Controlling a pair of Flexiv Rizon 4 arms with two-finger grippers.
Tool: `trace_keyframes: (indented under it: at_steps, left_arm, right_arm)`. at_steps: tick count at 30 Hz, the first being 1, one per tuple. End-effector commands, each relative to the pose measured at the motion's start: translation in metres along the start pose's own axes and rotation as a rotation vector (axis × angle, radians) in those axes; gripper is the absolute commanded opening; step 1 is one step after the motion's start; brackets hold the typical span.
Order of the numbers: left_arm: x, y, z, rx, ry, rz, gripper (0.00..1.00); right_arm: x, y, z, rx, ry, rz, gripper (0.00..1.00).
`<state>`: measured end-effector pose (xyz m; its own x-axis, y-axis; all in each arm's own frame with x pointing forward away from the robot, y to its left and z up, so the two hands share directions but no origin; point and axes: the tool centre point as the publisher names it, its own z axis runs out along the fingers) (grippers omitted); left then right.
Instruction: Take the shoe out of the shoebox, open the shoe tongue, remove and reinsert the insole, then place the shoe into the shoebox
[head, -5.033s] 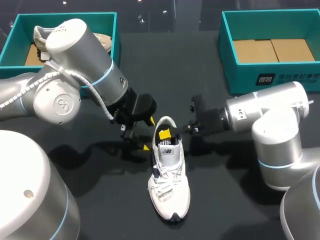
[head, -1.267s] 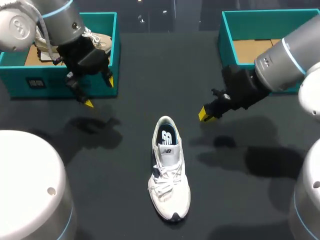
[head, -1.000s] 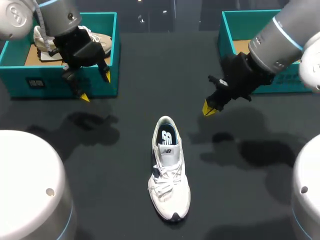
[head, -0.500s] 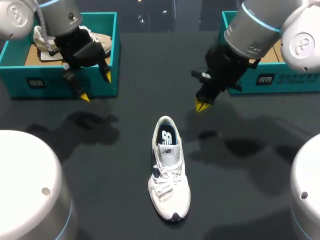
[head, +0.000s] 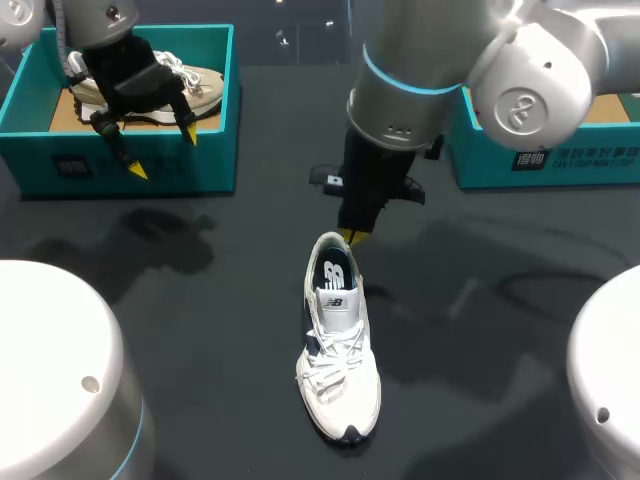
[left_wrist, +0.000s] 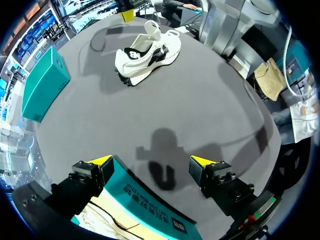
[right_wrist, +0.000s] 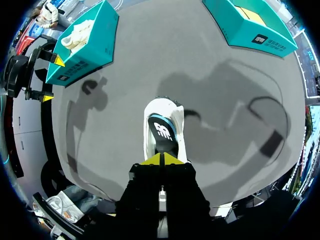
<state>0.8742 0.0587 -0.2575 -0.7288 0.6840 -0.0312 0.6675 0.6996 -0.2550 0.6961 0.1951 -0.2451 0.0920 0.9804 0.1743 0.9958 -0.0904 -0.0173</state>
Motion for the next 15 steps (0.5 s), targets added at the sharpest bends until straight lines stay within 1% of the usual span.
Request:
trace_keyframes:
  at_steps: [1, 13, 15]
  left_arm:
    - [0.0006, 0.0089, -0.0058, 0.010, 0.005, 0.012, 1.00]
    - [0.0006, 0.0089, -0.0058, 0.010, 0.005, 0.012, 1.00]
    - [0.0012, 0.0096, -0.0070, 0.012, 0.005, 0.015, 1.00]
  right_arm:
    - [0.0127, -0.0026, 0.0108, -0.012, -0.269, -0.033, 0.00]
    - [0.0127, -0.0026, 0.0108, -0.012, -0.269, -0.033, 0.00]
    - [0.0152, 0.0017, 0.0206, -0.023, -0.276, -0.042, 0.00]
